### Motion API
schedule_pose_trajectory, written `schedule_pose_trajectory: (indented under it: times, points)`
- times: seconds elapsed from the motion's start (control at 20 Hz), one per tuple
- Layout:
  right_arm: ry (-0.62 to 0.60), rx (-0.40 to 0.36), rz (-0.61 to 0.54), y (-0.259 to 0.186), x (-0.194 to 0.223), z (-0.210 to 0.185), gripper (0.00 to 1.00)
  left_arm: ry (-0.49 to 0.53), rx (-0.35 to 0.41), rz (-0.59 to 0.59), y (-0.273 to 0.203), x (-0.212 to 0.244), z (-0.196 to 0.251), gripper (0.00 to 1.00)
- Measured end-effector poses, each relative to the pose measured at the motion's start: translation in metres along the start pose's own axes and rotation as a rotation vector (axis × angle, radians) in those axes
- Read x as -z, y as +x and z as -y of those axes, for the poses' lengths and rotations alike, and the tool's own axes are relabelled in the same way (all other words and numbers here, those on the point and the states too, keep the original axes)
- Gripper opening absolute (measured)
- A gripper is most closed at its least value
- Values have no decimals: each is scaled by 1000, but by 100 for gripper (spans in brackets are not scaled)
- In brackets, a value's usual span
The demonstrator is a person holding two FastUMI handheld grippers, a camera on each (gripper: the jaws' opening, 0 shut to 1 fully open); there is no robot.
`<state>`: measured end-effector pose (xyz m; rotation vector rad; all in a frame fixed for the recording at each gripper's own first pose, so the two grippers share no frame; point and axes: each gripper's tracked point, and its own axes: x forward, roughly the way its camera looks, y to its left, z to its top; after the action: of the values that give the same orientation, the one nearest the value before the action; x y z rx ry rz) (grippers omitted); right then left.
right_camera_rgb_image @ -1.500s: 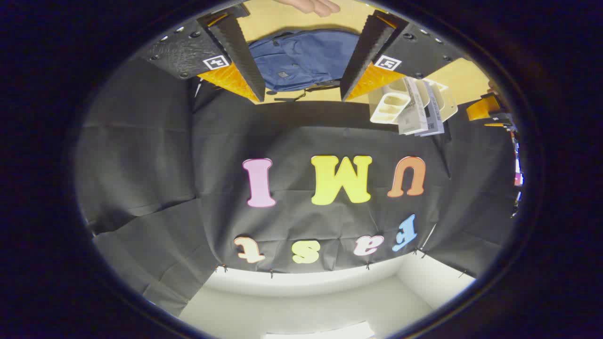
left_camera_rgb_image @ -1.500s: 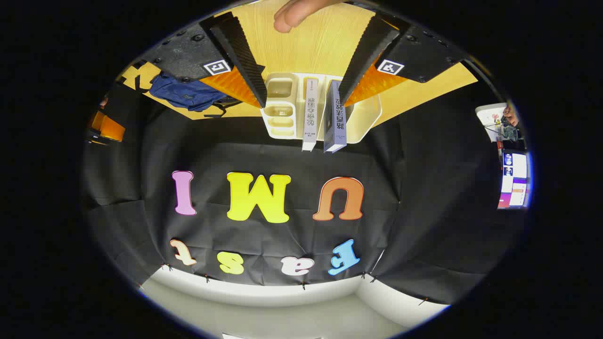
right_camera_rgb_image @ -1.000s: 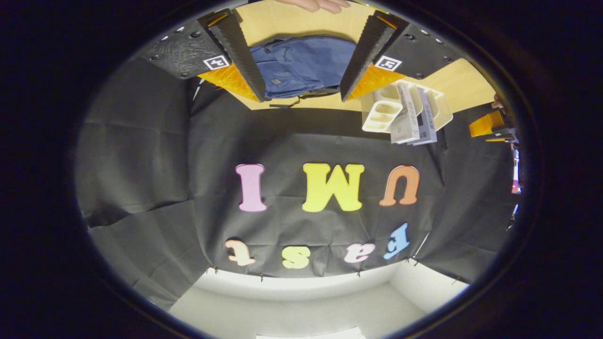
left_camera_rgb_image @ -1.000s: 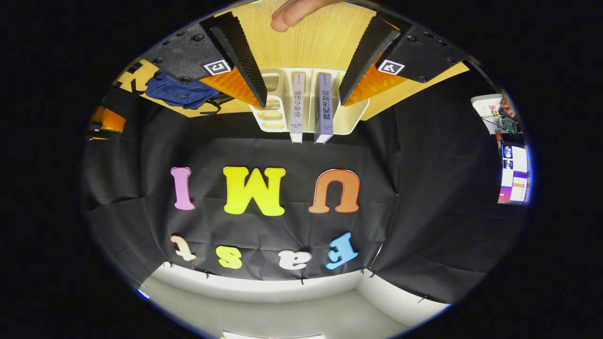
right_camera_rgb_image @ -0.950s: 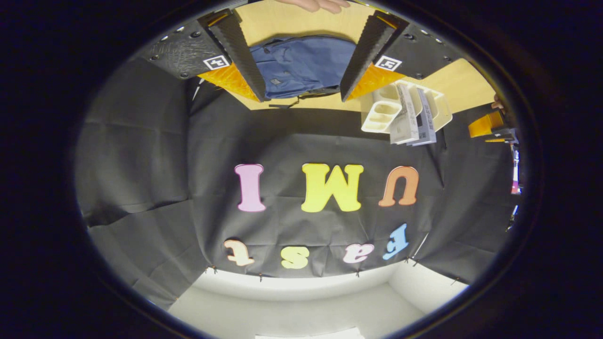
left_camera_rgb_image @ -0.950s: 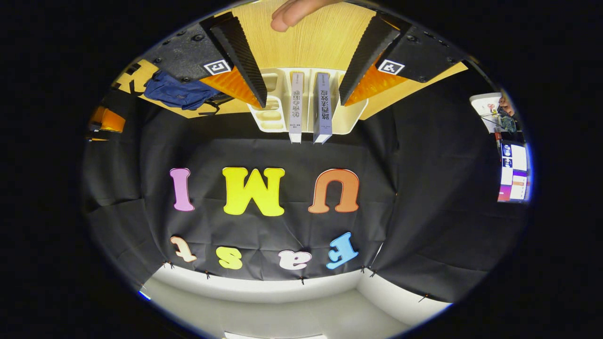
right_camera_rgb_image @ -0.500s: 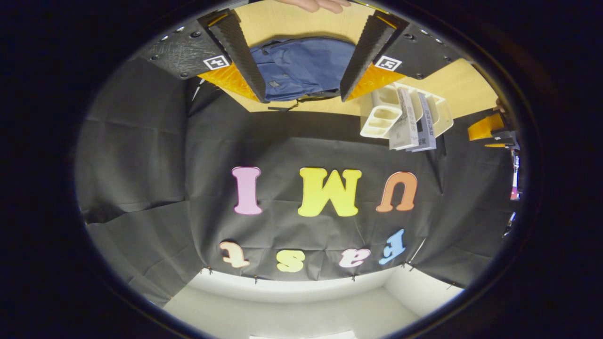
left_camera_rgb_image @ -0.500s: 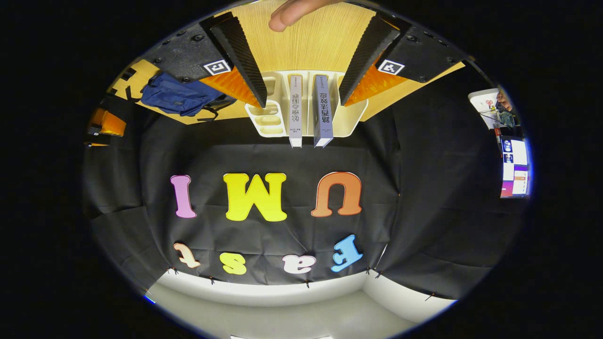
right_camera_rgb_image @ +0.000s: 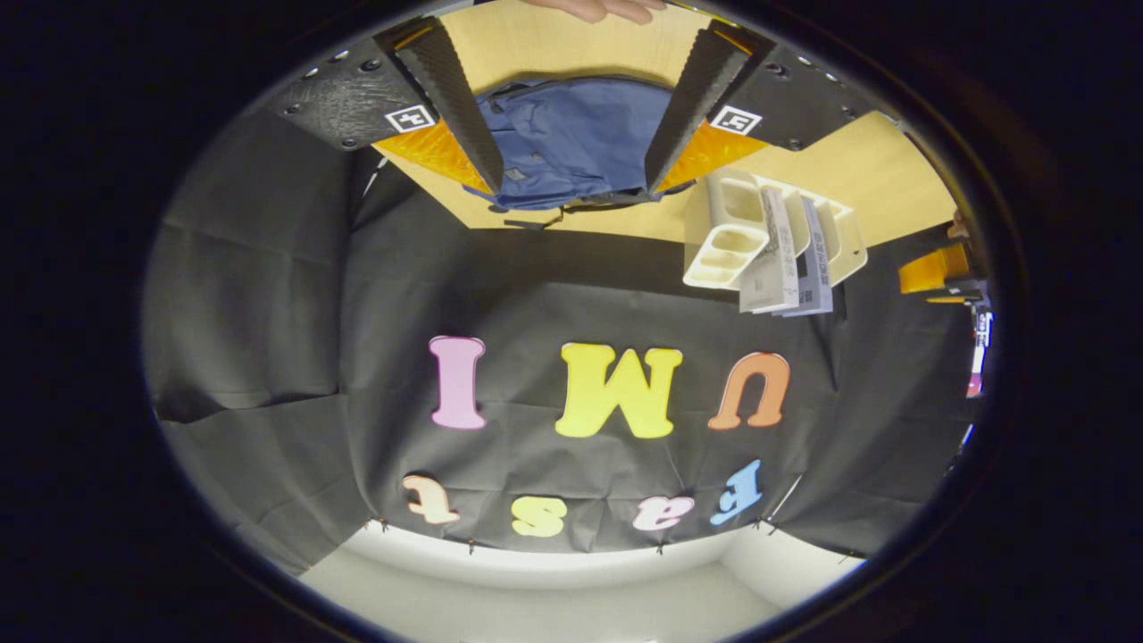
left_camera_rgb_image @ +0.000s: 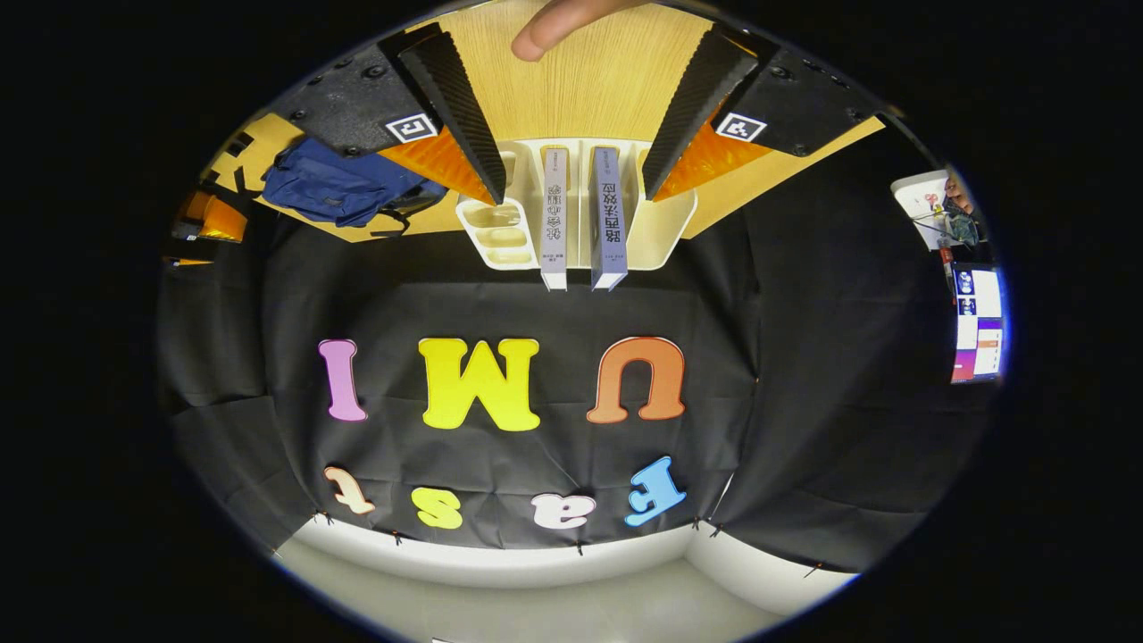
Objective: Open the schoolbag, grab two books from the bookshelf and put them into the schoolbag.
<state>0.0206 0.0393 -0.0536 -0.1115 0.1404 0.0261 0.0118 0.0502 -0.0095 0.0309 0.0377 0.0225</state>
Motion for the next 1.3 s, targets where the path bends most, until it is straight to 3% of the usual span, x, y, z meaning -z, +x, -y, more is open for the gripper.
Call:
schedule_pose_trajectory:
  times: [0.3, 0.7, 0.9, 1.3]
  points:
    - [-62, 37, -76, 35, 38, -9, 96, -21, -26, 6, 8, 1, -13, 97]
    - [-111, -61, -252, 82, 98, -71, 95, -55, -68, -26, 21, 15, -29, 97]
    - [-198, -108, -294, 100, 110, -110, 98, -38, -67, -39, 23, 19, -30, 97]
    - [-378, -73, -372, 126, 136, -134, 95, -20, -65, -75, 28, 30, -28, 97]
